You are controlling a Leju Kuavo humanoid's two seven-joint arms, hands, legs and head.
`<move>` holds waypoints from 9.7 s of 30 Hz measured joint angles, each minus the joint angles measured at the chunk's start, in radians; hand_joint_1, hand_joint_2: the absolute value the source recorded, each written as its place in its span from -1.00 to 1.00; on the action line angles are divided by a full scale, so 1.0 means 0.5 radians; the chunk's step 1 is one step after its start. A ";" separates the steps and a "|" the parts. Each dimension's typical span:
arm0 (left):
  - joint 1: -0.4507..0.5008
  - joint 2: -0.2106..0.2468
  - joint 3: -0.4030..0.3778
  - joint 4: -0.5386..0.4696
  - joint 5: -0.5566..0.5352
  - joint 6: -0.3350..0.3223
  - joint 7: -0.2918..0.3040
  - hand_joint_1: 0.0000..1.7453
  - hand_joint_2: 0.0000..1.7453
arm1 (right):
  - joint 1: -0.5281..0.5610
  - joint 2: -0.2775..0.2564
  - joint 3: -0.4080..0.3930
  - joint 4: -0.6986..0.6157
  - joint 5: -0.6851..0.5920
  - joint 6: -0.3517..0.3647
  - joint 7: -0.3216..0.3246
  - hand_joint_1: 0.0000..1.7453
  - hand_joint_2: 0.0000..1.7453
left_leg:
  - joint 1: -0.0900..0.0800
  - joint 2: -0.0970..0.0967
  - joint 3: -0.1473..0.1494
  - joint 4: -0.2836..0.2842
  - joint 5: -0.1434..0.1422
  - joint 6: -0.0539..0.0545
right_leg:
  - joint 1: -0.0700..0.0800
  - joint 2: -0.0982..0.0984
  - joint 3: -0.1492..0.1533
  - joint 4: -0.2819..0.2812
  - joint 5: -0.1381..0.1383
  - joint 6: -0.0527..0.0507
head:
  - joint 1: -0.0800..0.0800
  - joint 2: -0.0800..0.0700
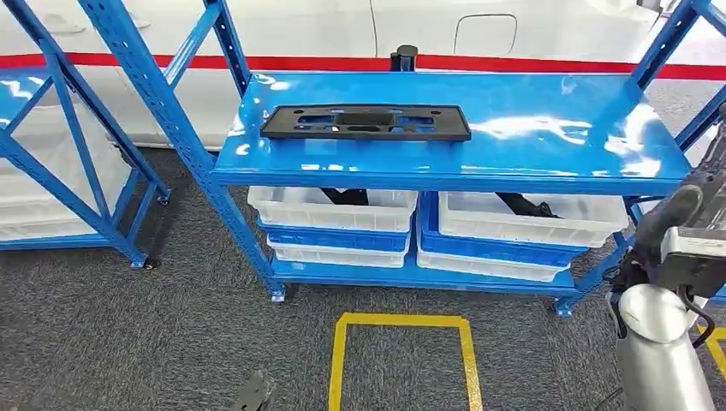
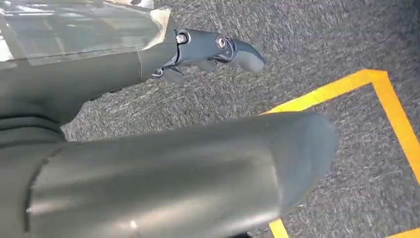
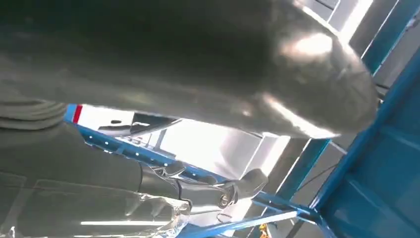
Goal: Take the parts from the cabinet and place them on the table.
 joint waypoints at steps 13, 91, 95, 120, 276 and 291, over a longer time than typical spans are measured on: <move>-0.005 0.002 0.001 0.000 0.004 0.005 -0.011 -1.00 -1.00 | -0.016 -0.004 0.000 -0.001 0.005 0.005 0.002 -1.00 -1.00 | -0.018 0.018 0.224 -0.665 0.437 0.103 | 0.026 0.007 -0.130 0.345 -0.211 0.042 | 0.011 -0.001; 0.011 -0.012 -0.055 0.003 0.025 0.004 0.026 -1.00 -1.00 | -0.580 -0.211 0.647 1.003 0.900 0.645 0.700 -1.00 1.00 | -0.059 -0.017 0.193 -0.602 0.388 0.071 | 0.024 0.012 -0.050 0.028 0.001 0.067 | -0.002 0.000; 0.011 -0.015 -0.056 0.003 0.027 0.004 0.027 -1.00 -1.00 | -0.618 -0.211 0.688 1.068 0.909 0.653 0.700 -1.00 1.00 | -0.059 -0.018 0.193 -0.602 0.387 0.071 | 0.024 0.012 -0.051 0.028 0.001 0.067 | -0.002 0.000; -0.005 -0.025 -0.101 0.003 0.063 -0.003 0.084 -1.00 -1.00 | -1.039 0.026 1.340 1.676 1.137 1.082 0.810 -1.00 1.00 | -0.058 -0.017 0.194 -0.602 0.388 0.071 | 0.024 0.013 -0.051 0.028 0.001 0.067 | -0.002 0.000; 0.044 -0.066 -0.249 0.021 0.205 0.256 -0.215 -1.00 1.00 | -1.055 0.025 0.596 0.253 0.911 -0.369 0.361 1.00 1.00 | -0.059 -0.017 0.200 -0.601 0.388 0.073 | 0.024 0.012 -0.043 0.026 0.002 0.067 | -0.001 0.000; 0.049 -0.065 -0.203 0.021 0.293 0.246 -0.240 -1.00 1.00 | -0.779 0.071 0.525 0.150 0.908 -0.384 0.353 1.00 1.00 | -0.063 -0.017 0.198 -0.595 0.384 0.076 | 0.018 0.012 -0.041 0.023 0.003 0.069 | -0.002 0.000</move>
